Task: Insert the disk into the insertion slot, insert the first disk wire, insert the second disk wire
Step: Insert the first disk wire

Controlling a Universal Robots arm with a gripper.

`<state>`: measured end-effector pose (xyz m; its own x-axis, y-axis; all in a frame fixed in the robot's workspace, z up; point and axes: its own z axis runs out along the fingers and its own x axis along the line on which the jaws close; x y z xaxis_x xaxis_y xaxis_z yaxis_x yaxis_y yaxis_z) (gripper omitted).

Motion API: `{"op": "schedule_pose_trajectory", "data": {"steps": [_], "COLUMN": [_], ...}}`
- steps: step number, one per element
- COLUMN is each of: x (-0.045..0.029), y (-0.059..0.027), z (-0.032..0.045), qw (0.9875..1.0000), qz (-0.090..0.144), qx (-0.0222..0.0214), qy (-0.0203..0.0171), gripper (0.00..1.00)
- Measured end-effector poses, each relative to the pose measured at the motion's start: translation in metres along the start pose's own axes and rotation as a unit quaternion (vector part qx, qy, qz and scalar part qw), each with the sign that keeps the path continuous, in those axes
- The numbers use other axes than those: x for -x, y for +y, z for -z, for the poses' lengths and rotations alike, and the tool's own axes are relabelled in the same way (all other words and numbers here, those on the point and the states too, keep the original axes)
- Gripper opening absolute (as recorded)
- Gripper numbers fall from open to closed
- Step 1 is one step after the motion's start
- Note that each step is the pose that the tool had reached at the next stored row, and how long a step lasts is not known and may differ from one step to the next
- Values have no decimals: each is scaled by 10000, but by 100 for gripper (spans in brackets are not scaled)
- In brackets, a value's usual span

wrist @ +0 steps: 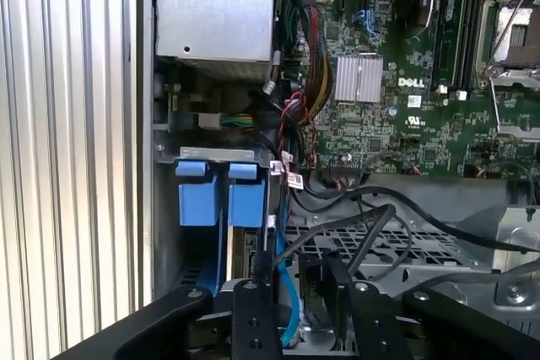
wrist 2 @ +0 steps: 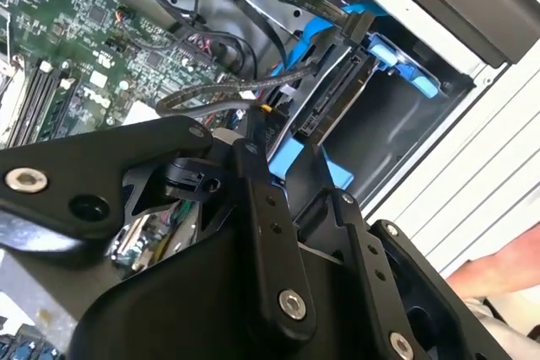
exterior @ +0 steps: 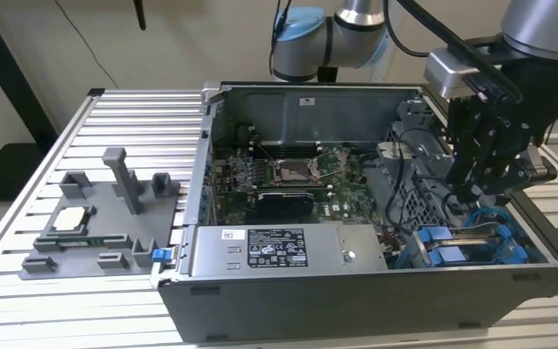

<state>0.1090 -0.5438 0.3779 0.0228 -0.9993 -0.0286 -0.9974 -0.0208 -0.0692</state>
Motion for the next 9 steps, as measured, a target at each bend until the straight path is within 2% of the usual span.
{"op": "schedule_pose_trajectory", "data": {"steps": [5, 7, 9], "x": [3, 4, 4], "y": [-4, 0, 14], "z": [68, 65, 51], "qw": [10000, 10000, 10000], "qz": [-1, -1, 2], "qx": [0, -33, -90], "qy": [-1, 0, 2], "gripper": [100, 100, 100]}}
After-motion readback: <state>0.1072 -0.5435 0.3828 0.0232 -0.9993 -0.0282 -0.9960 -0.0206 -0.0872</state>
